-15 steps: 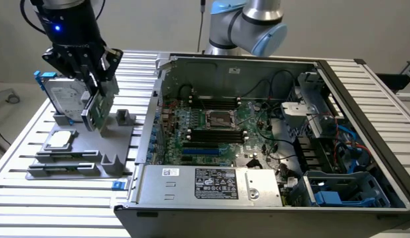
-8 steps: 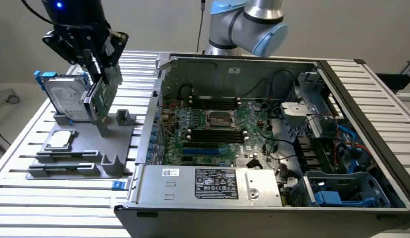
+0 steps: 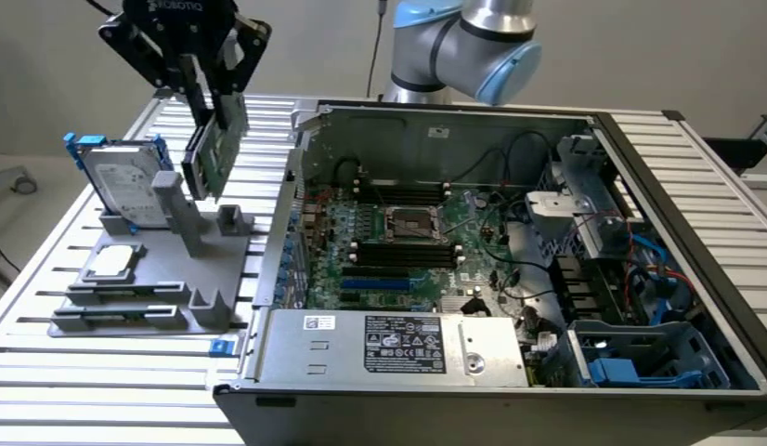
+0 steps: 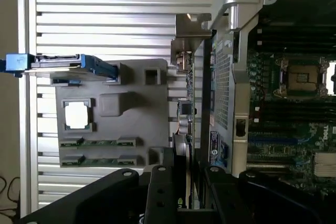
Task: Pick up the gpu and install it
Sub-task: 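Pick up the gpu and move the gpu toward the slot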
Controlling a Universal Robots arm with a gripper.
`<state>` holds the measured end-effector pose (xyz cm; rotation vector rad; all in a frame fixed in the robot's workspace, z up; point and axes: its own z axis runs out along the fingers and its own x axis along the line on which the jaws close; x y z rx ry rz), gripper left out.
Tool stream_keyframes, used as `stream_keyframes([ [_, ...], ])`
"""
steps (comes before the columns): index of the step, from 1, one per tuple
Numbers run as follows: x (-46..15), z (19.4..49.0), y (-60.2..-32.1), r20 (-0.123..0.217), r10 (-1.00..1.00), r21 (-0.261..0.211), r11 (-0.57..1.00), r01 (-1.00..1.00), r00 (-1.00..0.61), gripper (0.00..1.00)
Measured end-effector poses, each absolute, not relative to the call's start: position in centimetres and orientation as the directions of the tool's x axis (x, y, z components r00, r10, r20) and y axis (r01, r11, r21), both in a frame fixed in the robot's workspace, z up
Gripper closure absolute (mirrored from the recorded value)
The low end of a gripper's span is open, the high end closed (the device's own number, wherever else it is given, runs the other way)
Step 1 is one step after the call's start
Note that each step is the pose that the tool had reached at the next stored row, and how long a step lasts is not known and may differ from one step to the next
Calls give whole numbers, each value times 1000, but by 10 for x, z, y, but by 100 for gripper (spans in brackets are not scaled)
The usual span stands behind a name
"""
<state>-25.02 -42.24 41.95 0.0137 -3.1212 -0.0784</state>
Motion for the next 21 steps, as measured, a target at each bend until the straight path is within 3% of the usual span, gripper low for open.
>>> stream_keyframes([
  [7,-218,446,-423,32,-9,53,999,-8,-999,73],
  [21,-155,445,-423,54,-9,54,999,-6,-999,73],
])
